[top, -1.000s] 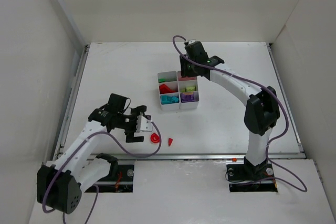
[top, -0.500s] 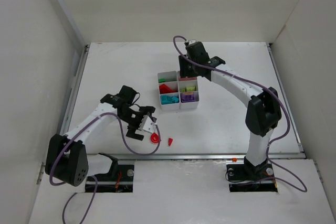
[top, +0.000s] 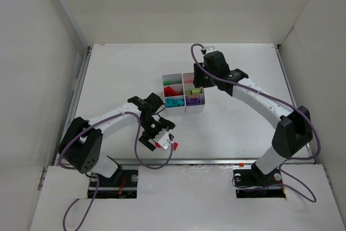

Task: Sort the legos into containers by color

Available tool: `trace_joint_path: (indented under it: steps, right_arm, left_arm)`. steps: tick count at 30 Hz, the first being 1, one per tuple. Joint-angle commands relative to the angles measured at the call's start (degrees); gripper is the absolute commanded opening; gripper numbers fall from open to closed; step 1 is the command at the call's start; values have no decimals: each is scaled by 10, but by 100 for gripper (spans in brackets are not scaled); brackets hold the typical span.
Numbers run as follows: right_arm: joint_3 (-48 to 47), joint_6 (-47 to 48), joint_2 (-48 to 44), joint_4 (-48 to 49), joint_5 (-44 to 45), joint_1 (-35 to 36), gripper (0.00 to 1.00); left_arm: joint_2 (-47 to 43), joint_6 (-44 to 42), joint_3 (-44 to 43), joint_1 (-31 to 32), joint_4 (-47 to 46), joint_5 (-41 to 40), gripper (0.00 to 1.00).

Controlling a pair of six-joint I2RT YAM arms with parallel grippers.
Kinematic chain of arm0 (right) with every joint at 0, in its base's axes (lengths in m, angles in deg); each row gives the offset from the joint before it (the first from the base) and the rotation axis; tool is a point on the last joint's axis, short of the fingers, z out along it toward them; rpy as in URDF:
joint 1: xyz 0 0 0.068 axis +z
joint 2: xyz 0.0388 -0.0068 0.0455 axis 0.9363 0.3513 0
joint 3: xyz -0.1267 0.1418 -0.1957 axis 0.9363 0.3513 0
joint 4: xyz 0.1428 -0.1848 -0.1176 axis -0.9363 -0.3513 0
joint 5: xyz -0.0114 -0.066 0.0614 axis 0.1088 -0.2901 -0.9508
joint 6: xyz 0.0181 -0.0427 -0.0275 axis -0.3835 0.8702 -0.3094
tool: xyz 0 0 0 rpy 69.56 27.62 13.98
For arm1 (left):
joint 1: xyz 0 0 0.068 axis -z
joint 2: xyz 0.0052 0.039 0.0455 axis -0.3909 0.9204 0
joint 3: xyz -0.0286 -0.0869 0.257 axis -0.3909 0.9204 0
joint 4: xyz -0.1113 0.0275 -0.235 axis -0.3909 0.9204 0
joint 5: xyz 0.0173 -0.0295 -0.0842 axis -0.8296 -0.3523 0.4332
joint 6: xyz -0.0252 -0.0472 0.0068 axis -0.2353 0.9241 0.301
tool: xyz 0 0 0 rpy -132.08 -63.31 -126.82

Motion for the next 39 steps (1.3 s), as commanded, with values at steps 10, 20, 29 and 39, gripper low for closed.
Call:
trace_joint_path:
  steps: [10,20,29,39]
  right_arm:
    - [30,-14,-32,34,26,3,60]
    - [40,-14,-32,29,26,3,60]
    - [40,-14,-32,29,31,-3,60]
    - [70,-35,-76,53,31,-43,60]
  left_arm:
    - [71,55,-14,44,-32,-37,68]
    - [53,93,11,44,-61,-64,19]
    - [10,180,-21,44,-61,-52,0]
    - [-132,528,-31,20,-351,-103,0]
